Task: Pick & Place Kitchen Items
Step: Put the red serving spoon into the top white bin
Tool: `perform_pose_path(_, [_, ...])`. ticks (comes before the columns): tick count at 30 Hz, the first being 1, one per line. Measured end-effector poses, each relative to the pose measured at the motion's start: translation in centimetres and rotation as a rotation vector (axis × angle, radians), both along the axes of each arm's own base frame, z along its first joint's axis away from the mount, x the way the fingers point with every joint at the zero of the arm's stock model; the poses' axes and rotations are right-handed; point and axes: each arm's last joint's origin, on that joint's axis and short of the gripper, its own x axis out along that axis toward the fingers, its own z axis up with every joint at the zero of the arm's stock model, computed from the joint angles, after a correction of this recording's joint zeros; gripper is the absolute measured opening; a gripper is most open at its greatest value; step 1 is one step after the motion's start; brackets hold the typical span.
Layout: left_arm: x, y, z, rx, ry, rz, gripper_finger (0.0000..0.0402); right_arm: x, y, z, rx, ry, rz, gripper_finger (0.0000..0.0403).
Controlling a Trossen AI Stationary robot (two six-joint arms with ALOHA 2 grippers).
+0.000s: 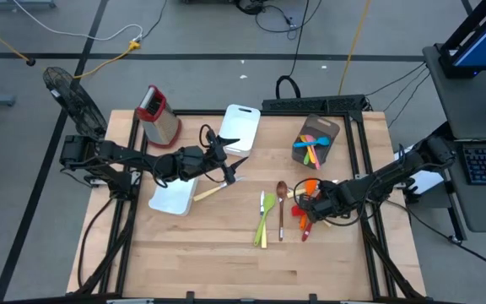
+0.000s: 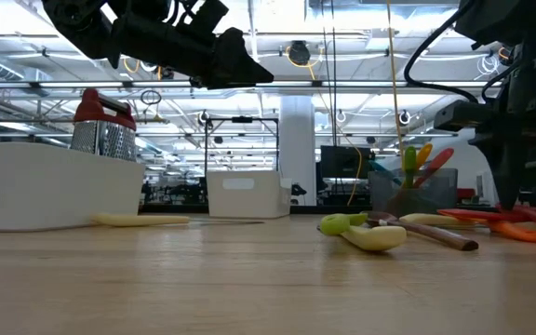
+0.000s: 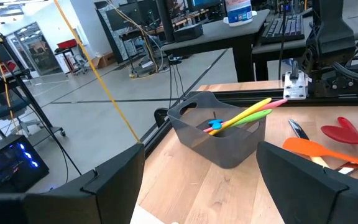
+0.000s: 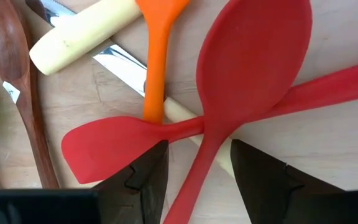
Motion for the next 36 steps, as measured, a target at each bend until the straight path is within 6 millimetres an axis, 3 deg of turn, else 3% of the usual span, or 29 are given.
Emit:
perform_pose_path(22, [0.00,0.00,0.01,0.000,0.000,0.000,0.0310,-0.29,-0.11,-0.05,-0.006,0.029,-0.022,0.0165])
perform_pose_path(36, [0.00,0.00,0.00,0.000,0.000,0.000,0.0310,-0.46,-0.19,-0.16,-0.015,0.040,-0.021,0.0067])
